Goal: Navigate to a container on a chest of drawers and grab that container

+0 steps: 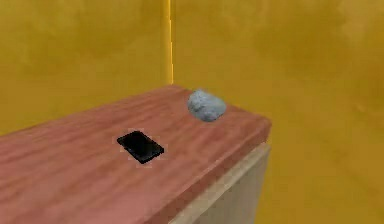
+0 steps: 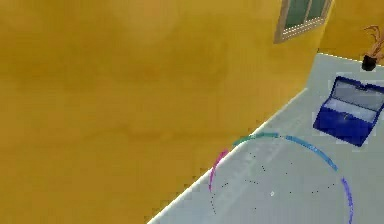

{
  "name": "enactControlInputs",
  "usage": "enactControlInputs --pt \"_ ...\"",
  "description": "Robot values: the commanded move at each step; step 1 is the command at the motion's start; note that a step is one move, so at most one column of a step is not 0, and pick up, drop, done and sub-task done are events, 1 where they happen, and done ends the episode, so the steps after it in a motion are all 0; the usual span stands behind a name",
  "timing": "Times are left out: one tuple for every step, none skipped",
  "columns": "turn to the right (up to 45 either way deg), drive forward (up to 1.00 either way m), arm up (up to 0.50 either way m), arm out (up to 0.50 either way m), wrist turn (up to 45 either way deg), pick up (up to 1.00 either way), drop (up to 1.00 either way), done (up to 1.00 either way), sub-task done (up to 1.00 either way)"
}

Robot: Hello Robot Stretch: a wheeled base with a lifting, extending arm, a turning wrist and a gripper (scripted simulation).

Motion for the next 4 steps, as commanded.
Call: enactControlInputs --pt "-45.0 0.00 0.00 0.00 0.0 0.00 0.00 0.00 0.00" --pt "-45.0 0.00 0.00 0.00 0.0 0.00 0.00 0.00 0.00" --pt "-45.0 0.00 0.00 0.00 0.0 0.00 0.00 0.00 0.00" --pt "-21.0 0.00 0.00 0.00 0.0 0.00 0.00 0.00 0.00"
